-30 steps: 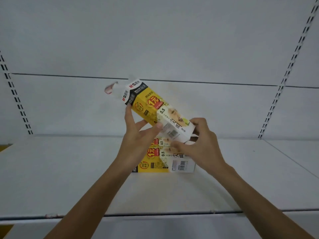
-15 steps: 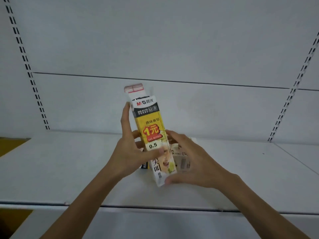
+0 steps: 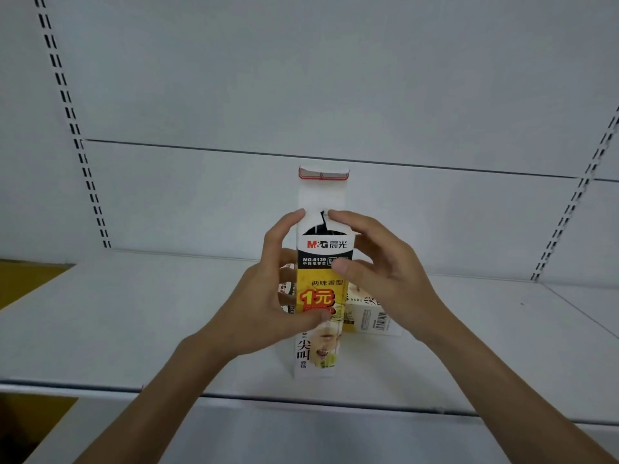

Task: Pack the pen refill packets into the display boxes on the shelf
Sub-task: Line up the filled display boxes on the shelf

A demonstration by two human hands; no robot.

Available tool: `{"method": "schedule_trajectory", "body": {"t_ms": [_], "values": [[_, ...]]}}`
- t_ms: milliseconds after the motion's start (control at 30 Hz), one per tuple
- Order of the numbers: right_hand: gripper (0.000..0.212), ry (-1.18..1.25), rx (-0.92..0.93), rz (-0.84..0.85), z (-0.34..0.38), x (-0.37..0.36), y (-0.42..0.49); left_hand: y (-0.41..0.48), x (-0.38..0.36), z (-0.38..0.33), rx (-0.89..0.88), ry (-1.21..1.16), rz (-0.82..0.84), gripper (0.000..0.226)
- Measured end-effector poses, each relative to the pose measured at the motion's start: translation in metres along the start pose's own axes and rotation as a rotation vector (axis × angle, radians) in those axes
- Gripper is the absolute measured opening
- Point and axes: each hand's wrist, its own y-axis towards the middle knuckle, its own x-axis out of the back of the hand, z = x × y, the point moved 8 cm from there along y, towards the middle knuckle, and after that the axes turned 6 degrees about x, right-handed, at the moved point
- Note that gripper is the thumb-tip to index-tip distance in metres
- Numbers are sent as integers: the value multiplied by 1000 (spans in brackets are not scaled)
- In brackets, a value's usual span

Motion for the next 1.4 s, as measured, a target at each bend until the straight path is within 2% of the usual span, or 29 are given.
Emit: {"method": "schedule_trajectory", "body": {"t_ms": [167, 333, 433, 600, 900, 1133, 1233, 1400], "values": [[37, -72, 123, -29, 13, 8, 10, 10, 1, -7, 18, 49, 36, 96], [15, 12, 180, -177, 26, 15, 11, 6, -6, 1, 20, 59, 8, 105], [20, 40, 181, -249, 29, 21, 14, 1, -12, 8, 60, 12, 4, 99], [22, -126, 206, -150, 38, 15, 22, -4, -14, 23, 153, -76, -16, 96], [12, -238, 232, -140, 41, 13, 26, -2, -14, 26, 186, -89, -3, 96], [14, -221, 191, -95, 39, 11, 28, -3, -13, 25, 174, -109, 0, 97], [10, -281, 229, -68, 42, 7, 25, -4, -13, 25, 165, -117, -11, 95], [24, -284, 251, -55, 25, 0, 10, -6, -10, 15, 85, -133, -67, 93]]}}
